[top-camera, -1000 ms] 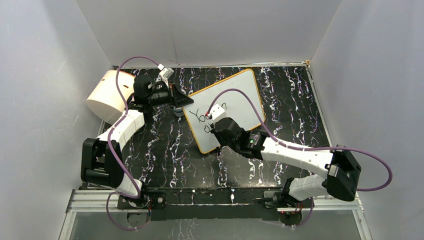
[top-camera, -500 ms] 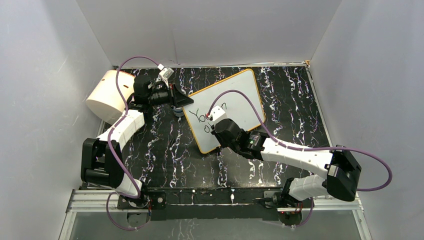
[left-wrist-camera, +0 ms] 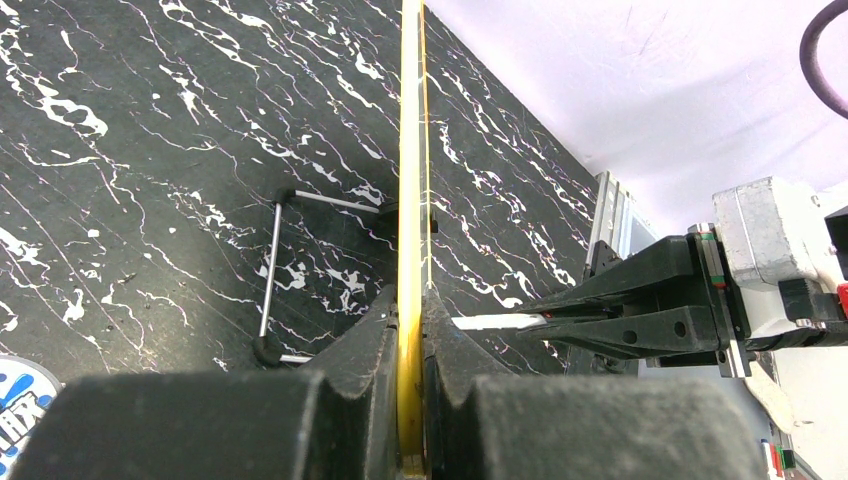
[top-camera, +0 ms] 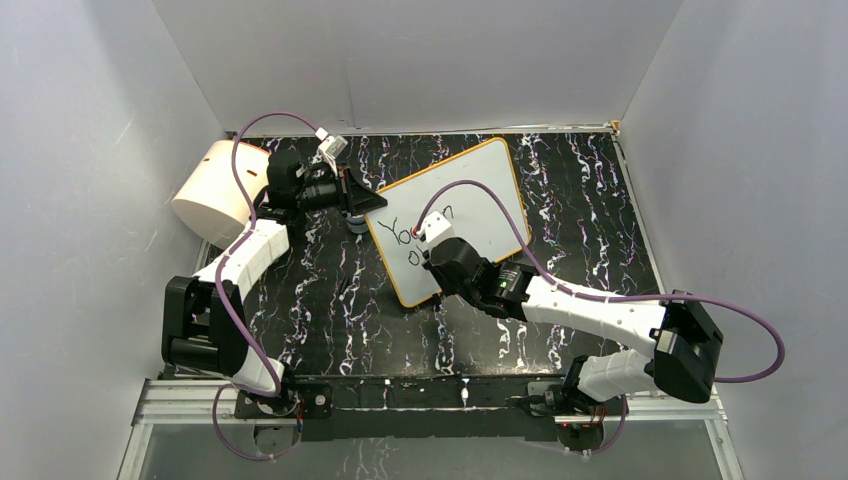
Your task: Write a sentence on the whiteboard
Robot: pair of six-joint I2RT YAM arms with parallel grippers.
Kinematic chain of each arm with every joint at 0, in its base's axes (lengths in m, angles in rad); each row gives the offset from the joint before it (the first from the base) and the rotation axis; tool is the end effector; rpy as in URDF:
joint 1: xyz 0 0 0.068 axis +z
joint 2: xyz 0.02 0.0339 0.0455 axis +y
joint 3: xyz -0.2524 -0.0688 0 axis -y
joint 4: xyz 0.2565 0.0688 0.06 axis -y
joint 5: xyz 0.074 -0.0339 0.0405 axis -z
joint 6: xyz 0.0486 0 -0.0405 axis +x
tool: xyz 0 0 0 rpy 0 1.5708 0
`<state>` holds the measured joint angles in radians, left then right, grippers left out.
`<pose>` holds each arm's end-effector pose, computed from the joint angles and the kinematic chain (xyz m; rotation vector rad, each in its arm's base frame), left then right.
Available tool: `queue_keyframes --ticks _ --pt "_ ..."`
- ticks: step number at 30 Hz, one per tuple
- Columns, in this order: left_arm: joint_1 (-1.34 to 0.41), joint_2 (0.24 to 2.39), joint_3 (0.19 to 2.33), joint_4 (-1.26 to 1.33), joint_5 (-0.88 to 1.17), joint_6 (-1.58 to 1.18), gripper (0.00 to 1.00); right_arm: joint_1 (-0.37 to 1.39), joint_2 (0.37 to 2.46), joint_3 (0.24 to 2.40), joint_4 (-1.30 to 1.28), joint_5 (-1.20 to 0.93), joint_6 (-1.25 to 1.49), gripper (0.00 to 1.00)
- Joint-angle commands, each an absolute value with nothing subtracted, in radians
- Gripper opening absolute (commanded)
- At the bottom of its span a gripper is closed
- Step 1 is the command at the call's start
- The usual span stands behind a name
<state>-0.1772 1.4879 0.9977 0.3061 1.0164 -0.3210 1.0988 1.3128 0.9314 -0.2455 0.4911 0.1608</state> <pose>0.3388 -0.1026 0.2790 0.6480 1.7132 -1.2378 0.1617 0.2663 0.2492 -0.7110 1.9987 0.2064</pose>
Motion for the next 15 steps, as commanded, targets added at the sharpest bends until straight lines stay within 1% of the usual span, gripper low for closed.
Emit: queue_keyframes --ticks 1,15 --pt "-0.212 1.5 0.971 0.193 1.032 -0.273 0.0 1.087 1.293 0.919 -0.256 0.503 0.167 0.0" --pt "-0.212 1.5 0.972 0.193 1.037 -0.273 0.0 1.077 1.305 0.928 -0.219 0.5 0.15 0.0"
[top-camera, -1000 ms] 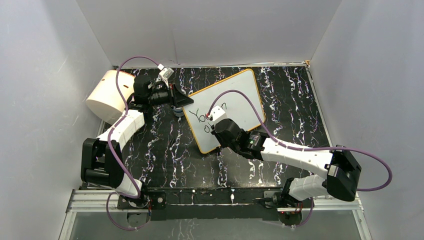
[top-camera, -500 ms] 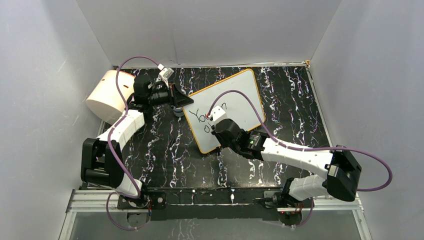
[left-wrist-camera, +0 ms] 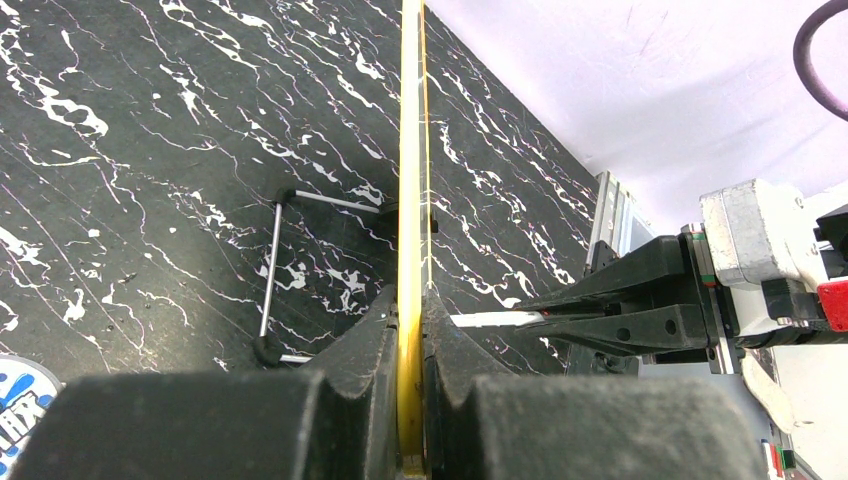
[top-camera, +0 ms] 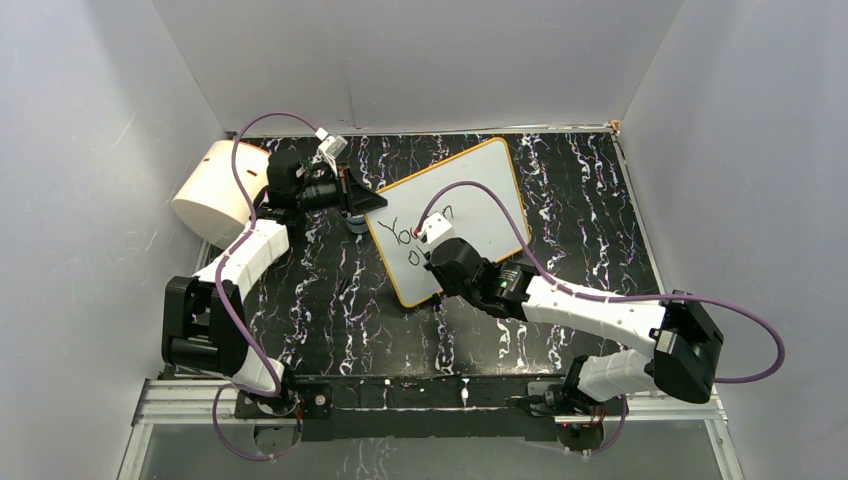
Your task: Write a sentence on the whiteboard
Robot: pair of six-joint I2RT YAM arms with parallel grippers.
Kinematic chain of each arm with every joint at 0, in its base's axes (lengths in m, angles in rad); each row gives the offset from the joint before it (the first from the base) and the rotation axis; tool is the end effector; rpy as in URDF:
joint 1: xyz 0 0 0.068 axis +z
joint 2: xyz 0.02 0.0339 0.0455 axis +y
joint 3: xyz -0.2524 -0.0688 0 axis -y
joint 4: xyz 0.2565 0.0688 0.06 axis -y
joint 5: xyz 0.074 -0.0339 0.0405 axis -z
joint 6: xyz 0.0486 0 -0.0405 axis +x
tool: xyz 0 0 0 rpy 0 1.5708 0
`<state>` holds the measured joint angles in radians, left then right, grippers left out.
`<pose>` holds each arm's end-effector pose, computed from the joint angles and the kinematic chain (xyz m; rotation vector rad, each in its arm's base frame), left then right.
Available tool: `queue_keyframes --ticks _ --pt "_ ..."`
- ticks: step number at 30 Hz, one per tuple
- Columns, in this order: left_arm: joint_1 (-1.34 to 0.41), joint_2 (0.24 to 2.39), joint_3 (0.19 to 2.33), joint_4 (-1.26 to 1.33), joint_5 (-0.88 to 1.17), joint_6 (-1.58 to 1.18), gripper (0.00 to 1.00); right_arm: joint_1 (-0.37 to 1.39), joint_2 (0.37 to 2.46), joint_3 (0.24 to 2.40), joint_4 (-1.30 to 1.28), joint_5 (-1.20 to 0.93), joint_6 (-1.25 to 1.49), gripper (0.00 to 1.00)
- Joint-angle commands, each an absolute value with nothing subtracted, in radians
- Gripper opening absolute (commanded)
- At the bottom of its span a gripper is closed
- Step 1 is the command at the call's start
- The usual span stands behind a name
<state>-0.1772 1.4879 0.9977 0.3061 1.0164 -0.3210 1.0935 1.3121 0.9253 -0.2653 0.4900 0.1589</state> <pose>0.3388 -0.1026 0.2790 0.6480 1.7132 -1.2378 0.1620 0.2635 0.2454 -0.7228 2.0159 0.1856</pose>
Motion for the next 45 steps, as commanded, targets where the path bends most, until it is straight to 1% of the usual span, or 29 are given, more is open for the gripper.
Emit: queue_keyframes --ticks 1,12,45 --pt "-0.211 1.501 0.972 0.193 1.038 -0.273 0.0 1.073 1.305 0.931 -0.216 0.499 0.147 0.0" --pt "-0.212 1.502 0.972 0.193 1.04 -0.273 0.0 1.044 1.296 0.968 -0.19 0.502 0.094 0.0" --pt "-0.212 1.502 0.973 0.193 1.042 -0.275 0.0 1.016 1.283 1.007 -0.121 0.483 0.068 0.0"
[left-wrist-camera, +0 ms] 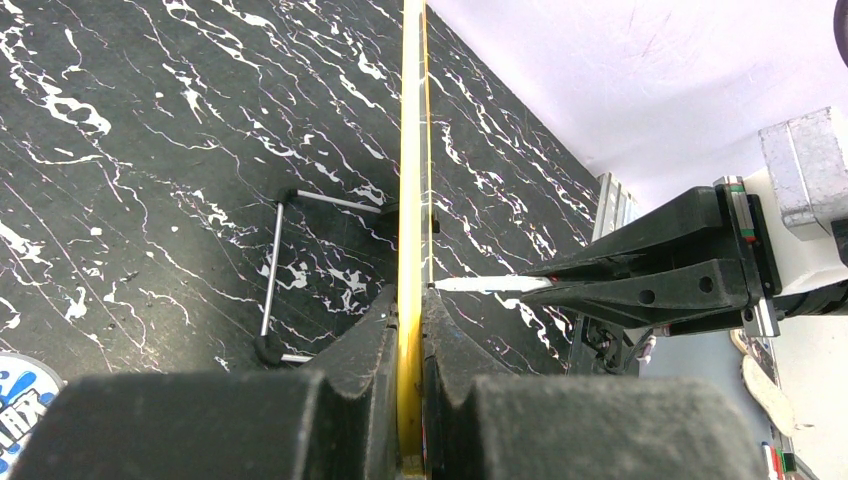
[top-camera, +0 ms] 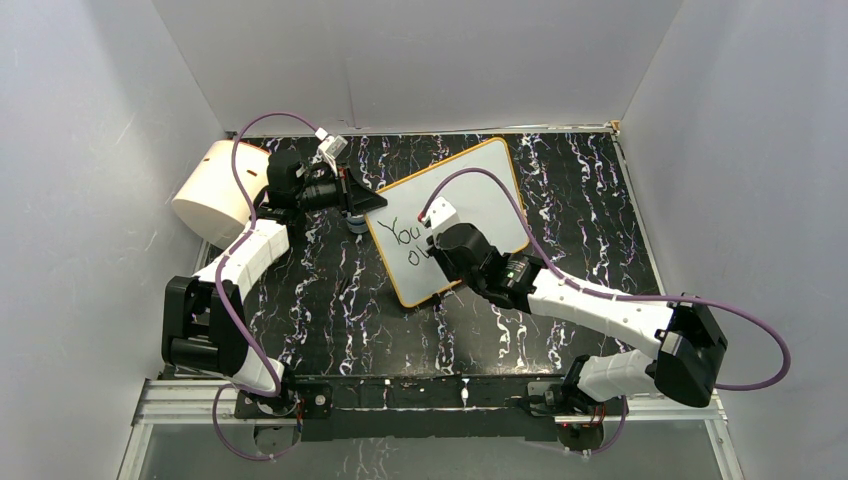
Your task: Write a sentence on the whiteboard
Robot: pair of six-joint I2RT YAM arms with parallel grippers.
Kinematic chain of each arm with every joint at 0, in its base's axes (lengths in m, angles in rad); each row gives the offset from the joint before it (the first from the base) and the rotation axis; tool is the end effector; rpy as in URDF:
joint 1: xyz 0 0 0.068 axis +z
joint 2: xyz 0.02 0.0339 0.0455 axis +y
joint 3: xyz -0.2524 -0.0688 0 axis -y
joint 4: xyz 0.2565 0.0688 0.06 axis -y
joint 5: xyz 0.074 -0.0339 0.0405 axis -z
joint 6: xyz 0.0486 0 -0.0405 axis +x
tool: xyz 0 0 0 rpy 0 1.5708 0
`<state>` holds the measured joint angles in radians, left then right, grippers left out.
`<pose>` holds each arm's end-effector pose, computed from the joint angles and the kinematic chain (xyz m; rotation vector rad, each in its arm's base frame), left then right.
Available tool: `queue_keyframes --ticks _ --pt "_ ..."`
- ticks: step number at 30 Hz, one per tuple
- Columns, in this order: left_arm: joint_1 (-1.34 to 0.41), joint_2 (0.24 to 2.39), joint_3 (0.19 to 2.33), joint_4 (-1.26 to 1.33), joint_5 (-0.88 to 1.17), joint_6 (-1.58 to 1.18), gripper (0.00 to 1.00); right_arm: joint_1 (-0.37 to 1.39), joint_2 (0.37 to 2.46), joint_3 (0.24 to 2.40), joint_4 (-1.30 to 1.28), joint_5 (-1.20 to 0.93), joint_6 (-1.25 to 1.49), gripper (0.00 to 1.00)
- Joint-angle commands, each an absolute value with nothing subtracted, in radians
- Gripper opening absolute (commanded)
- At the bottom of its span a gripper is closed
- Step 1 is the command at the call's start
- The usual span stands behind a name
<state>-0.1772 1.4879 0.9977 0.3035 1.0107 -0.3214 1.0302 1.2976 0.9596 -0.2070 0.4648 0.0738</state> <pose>0.3390 -0.1025 0.2787 0.6421 1.7171 -1.2342 0.1804 0.2582 0.2672 -0.6974 1.9363 0.1913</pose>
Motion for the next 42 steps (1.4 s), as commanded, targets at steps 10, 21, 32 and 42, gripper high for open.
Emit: queue_keyframes --ticks 10,21,32,42 --pt "-0.212 1.505 0.973 0.193 1.035 -0.275 0.0 1.017 1.211 0.95 -0.161 0.439 0.097 0.0" --pt "-0.212 1.505 0.972 0.192 1.034 -0.275 0.0 1.016 1.214 0.894 -0.181 0.446 0.148 0.0" --pt "-0.212 1.509 0.972 0.192 1.035 -0.276 0.0 1.016 1.228 0.887 -0.143 0.458 0.152 0.0" --pt "-0.212 1.511 0.972 0.192 1.037 -0.276 0.0 1.009 1.248 0.876 -0.118 0.472 0.153 0.0"
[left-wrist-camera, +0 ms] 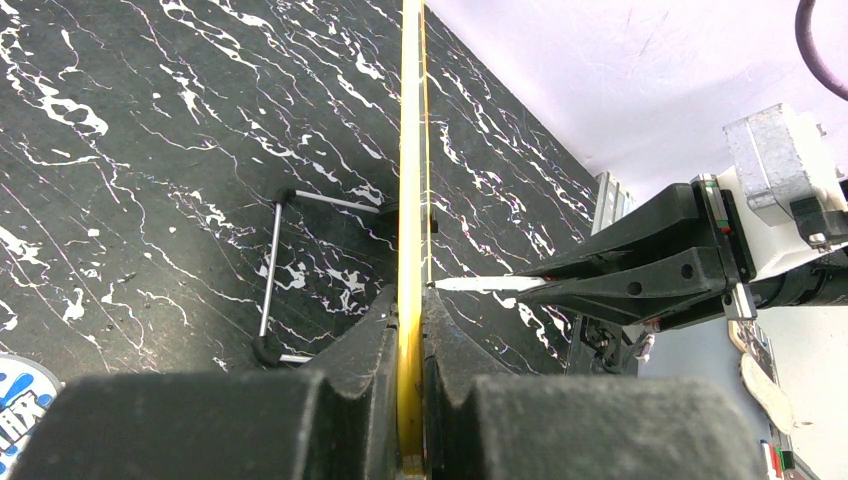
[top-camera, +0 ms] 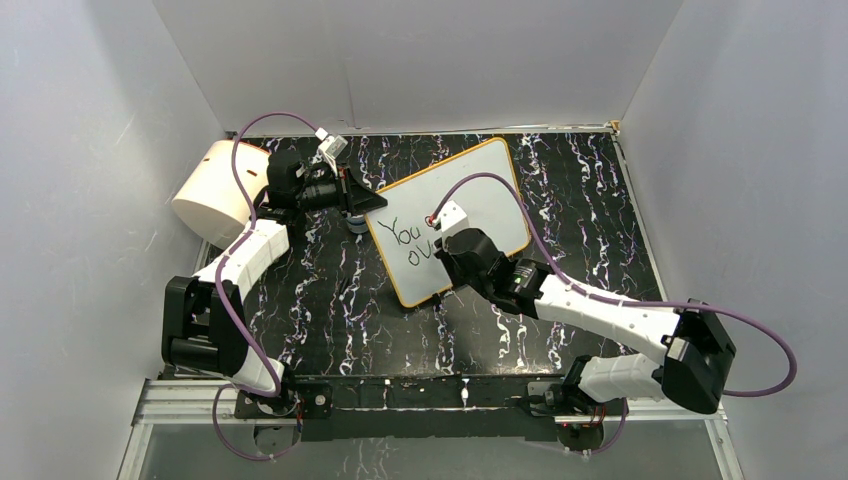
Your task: Write a sentence on the whiteboard
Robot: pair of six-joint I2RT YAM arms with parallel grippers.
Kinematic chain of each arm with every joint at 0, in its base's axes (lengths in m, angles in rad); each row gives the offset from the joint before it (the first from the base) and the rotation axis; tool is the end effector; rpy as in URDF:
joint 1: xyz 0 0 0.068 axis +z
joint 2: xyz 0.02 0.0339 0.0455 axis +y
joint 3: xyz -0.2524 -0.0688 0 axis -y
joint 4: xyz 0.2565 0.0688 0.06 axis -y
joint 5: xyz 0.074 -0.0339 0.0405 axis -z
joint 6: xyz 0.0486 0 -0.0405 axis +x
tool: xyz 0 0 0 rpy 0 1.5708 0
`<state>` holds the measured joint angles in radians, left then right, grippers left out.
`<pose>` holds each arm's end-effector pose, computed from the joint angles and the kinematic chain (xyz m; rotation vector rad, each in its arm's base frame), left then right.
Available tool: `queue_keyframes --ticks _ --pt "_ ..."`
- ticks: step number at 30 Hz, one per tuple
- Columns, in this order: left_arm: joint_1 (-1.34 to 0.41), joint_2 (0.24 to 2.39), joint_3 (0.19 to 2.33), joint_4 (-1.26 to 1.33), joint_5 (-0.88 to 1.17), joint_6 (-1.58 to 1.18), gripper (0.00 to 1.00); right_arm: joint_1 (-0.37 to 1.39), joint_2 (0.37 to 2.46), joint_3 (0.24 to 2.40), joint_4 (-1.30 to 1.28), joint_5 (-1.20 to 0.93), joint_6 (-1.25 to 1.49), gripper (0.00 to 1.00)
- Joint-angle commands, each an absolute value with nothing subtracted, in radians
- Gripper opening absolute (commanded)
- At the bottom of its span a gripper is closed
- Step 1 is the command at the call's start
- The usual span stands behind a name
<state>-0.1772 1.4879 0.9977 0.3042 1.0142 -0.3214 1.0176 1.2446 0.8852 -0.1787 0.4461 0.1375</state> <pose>0.3388 -0.1026 0.2788 0.6451 1.7157 -1.2369 0.1763 0.2455 0.2581 -0.6324 1.9609 0.2451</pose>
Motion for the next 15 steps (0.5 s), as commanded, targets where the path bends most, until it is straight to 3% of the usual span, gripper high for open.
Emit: queue_keyframes --ticks 1,15 --pt "-0.212 1.511 0.972 0.192 1.037 -0.276 0.0 1.008 1.248 0.876 -0.119 0.472 0.153 0.0" --pt "-0.212 1.511 0.972 0.192 1.037 -0.275 0.0 0.987 1.216 0.861 -0.165 0.51 0.16 0.0"
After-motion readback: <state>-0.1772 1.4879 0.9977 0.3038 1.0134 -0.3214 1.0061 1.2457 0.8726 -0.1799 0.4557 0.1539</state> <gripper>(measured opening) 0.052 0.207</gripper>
